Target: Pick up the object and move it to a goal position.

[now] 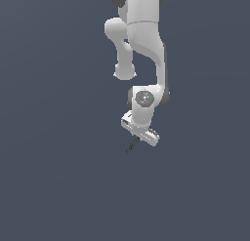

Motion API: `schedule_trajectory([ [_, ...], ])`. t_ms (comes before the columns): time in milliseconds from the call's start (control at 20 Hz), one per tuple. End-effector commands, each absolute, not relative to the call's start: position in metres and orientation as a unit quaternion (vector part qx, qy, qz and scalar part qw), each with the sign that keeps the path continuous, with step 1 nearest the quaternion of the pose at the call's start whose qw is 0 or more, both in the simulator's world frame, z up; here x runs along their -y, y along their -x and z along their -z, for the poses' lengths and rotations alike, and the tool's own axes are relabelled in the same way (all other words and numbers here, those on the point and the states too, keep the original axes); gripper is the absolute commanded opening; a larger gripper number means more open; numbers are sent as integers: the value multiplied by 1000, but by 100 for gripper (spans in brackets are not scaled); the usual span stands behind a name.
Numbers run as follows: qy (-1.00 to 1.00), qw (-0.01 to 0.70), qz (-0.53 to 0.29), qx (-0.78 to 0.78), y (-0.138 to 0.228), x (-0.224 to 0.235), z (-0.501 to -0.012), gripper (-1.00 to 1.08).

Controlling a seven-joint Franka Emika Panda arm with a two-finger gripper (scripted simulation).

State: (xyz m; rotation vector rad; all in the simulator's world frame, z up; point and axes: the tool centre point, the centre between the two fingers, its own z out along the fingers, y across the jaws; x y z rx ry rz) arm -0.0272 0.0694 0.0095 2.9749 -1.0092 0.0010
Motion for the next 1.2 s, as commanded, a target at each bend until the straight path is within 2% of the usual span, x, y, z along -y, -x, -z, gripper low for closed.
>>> schedule_trajectory([
  [0, -947, 0, 0, 321, 27, -69, -10, -100],
  [550, -947, 0, 0, 321, 25, -82, -48, -100],
  [1150, -947, 0, 0, 321, 17, -122, -168, -100],
])
